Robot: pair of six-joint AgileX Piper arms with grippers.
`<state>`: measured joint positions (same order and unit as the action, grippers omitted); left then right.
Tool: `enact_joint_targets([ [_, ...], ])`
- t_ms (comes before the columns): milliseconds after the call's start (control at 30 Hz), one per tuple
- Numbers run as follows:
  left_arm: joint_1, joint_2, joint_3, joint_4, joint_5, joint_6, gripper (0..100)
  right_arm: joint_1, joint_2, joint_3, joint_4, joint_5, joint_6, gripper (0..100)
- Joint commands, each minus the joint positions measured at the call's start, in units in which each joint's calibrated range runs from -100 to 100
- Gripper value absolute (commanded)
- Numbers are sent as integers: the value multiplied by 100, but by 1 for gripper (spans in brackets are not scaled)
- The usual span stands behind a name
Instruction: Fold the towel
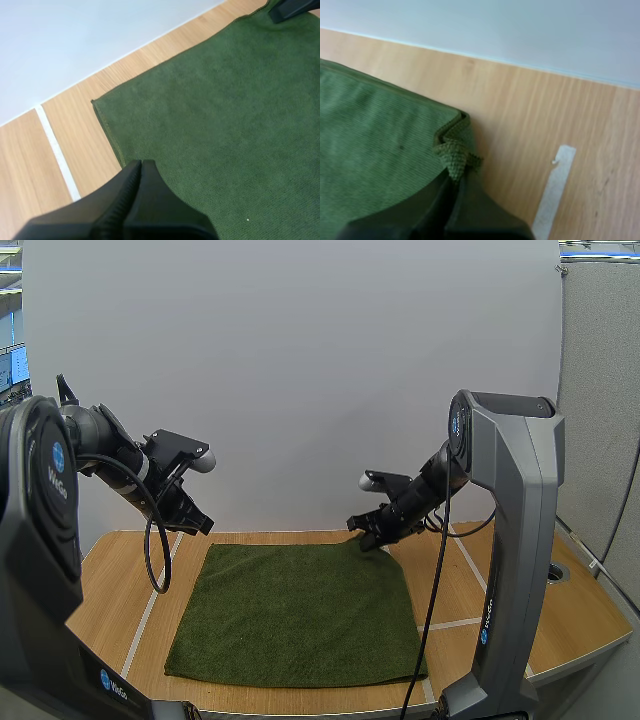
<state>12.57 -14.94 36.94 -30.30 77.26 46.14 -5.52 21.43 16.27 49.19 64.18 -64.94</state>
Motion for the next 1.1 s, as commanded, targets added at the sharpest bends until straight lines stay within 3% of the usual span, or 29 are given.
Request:
enact_joint_targets([
  [0,6,-758,-39,-69,85,-287,0,178,-798,28,-15,658,-72,0],
  [300,6,-1900,-39,-23,85,-517,0,771,-1057,80,34,573,61,0],
  [933,6,-3851,-39,265,-565,-1081,0,1335,-1057,65,145,-387,32,0],
  [1067,6,-4043,-39,490,-525,-1559,0,1590,-1044,65,145,-789,-144,0],
])
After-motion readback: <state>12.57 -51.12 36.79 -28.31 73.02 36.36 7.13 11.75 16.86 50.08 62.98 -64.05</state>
